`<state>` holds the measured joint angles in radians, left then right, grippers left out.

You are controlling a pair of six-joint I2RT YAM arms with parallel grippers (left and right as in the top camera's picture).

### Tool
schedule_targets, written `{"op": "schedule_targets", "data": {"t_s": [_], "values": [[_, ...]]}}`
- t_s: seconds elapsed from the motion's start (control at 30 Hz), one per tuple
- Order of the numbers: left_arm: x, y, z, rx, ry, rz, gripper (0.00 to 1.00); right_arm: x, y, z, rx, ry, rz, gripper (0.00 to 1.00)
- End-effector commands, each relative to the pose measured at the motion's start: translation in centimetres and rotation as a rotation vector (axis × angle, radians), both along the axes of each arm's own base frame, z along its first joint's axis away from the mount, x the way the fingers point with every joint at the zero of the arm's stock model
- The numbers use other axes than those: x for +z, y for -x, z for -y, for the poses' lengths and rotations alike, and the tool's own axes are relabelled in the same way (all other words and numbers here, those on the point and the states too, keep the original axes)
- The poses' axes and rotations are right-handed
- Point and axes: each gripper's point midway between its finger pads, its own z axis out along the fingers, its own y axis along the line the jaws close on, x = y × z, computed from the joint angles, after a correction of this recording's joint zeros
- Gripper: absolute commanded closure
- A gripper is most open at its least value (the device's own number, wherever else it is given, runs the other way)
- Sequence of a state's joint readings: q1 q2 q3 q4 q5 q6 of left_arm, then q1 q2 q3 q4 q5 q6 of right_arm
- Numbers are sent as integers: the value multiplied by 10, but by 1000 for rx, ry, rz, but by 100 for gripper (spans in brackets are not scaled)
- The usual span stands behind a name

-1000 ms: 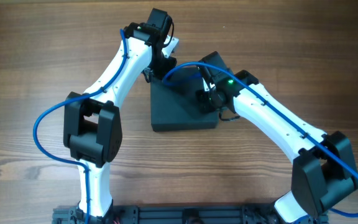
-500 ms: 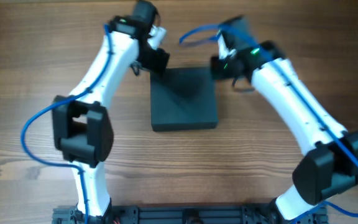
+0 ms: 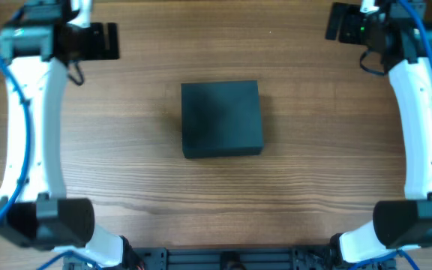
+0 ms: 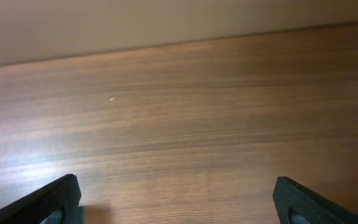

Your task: Pack container

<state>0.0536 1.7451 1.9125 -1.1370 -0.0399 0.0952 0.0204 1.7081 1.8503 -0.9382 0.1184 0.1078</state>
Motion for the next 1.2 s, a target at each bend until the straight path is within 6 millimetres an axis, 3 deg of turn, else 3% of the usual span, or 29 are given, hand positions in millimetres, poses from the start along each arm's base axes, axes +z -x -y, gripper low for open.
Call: {"op": "schedule_targets", "data": {"t_s": [0.0, 0.13, 0.4, 0.63, 0.73, 0.9, 1.17], "values": [[26, 21, -10, 21, 6, 43, 0, 44, 27, 10, -63, 23, 103, 0], [17, 36, -4, 5, 27, 46, 0, 39, 53, 12, -71, 25, 101, 0], [-26, 81, 4, 47, 88, 184, 0, -24, 117, 8, -59, -12, 131, 0], [-68, 118, 8, 66, 103, 298, 0, -72, 153, 1, -7, -28, 187, 0], [-79, 130, 9, 64, 107, 291, 0, -94, 163, 0, 19, -7, 182, 0], [-80, 133, 10, 61, 109, 291, 0, -131, 176, 2, 10, 1, 121, 0], [-80, 133, 10, 61, 109, 289, 0, -122, 168, 5, -6, 9, 173, 0]]}}
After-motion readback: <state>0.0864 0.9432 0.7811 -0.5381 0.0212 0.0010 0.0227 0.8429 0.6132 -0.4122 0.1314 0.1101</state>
